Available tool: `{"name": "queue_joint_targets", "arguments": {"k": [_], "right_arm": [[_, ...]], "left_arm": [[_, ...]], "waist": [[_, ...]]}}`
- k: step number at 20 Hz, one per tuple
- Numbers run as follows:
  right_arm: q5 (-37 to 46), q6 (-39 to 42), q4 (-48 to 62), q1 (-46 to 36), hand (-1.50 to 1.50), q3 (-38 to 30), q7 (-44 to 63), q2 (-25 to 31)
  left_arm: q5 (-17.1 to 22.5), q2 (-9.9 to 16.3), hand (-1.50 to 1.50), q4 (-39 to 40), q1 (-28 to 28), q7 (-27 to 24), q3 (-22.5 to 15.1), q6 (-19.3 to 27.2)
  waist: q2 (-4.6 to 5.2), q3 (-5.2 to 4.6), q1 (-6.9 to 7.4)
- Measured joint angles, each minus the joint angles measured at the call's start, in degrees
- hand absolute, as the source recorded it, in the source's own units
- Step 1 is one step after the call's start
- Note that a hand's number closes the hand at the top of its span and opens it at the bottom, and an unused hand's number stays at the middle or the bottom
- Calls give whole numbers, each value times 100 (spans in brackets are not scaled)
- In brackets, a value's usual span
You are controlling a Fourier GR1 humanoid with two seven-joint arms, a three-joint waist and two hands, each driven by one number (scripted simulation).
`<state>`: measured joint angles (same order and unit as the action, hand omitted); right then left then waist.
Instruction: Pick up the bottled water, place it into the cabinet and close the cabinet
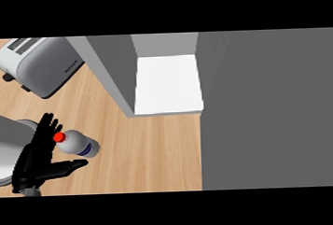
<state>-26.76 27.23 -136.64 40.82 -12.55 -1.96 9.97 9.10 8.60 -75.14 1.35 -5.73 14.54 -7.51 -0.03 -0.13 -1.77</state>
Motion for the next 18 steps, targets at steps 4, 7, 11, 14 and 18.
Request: {"name": "queue_joint_targets", "arguments": {"k": [4,7,11,14,18], "right_arm": [[-82,18,11,64,-150,20,-52,24],[-147,46,10,144,-150,-14,-113,84],[-237,107,25,256,-150,-81,-208,179],[-279,142,33,344,-150,17,-311,137],[-357,235,54,503,-150,-162,-457,258]], "left_arm": [[-123,37,-150,627,-200,-338,63,19],[-194,-30,-150,1128,-323,-754,126,78],[-31,-64,-150,1724,-568,-1087,278,-86],[98,-66,-150,2195,-723,-1405,346,-390],[154,-95,-150,2754,-823,-1927,358,-794]], "waist": [[5,-1,18],[7,-4,13],[7,-6,8],[10,-8,3],[10,-9,-8]]}}
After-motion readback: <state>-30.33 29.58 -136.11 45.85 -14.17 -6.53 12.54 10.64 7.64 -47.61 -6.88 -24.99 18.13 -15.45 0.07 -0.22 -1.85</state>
